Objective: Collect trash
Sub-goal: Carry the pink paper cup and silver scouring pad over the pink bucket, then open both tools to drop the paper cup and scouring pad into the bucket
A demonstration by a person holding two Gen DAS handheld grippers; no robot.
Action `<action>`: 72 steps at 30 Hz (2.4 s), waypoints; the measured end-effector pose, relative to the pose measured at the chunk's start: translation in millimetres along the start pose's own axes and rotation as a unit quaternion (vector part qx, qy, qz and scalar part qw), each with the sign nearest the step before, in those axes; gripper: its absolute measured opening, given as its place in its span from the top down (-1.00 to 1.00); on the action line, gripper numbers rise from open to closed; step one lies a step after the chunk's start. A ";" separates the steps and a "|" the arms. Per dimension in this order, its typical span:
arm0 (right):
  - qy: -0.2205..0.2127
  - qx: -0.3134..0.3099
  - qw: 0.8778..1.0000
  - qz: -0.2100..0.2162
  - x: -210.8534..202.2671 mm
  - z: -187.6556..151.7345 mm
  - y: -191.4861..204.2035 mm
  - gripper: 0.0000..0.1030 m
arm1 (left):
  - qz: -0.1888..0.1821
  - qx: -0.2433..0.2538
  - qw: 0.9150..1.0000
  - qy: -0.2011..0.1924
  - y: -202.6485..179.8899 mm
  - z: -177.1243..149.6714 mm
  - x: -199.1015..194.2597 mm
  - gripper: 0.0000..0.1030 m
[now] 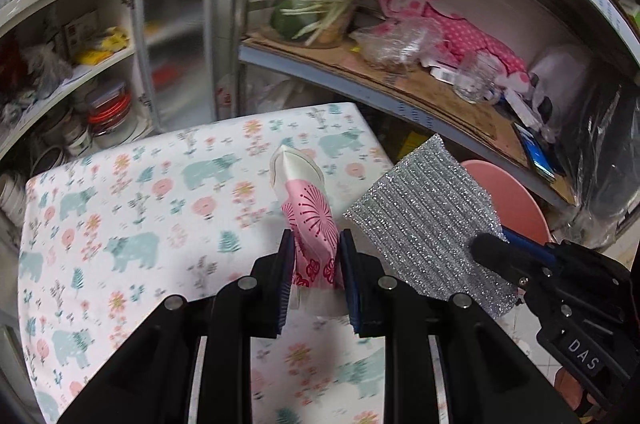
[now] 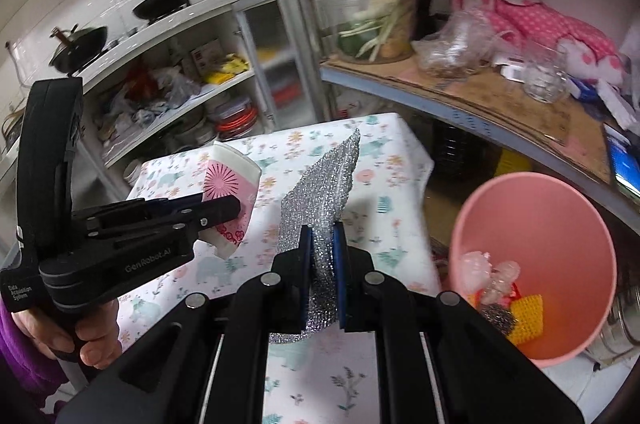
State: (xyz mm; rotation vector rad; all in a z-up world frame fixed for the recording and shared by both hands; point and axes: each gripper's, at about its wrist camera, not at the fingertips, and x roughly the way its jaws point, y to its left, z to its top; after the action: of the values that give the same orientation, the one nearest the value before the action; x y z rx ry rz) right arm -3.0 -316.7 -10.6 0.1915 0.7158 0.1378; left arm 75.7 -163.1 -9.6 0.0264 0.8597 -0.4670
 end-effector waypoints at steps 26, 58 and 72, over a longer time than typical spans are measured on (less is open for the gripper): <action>-0.030 0.114 0.988 -0.100 -39.1 -16.3 -128.8 0.80 | -0.074 0.128 0.988 0.035 -148.9 21.4 69.5 0.57; 0.018 0.148 0.972 -0.180 -12.9 -41.3 -188.2 0.80 | -0.096 0.181 0.975 0.089 -215.7 4.9 146.9 0.58; 0.028 0.153 0.971 -0.182 -8.1 -44.7 -193.3 0.80 | -0.093 0.182 0.974 0.101 -218.4 2.2 158.8 0.58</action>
State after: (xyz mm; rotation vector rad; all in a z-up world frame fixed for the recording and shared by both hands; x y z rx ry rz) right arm -27.1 -500.8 -81.2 0.3484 0.8143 -0.3207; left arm 77.1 -421.1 -89.2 0.3376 0.9708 -0.8050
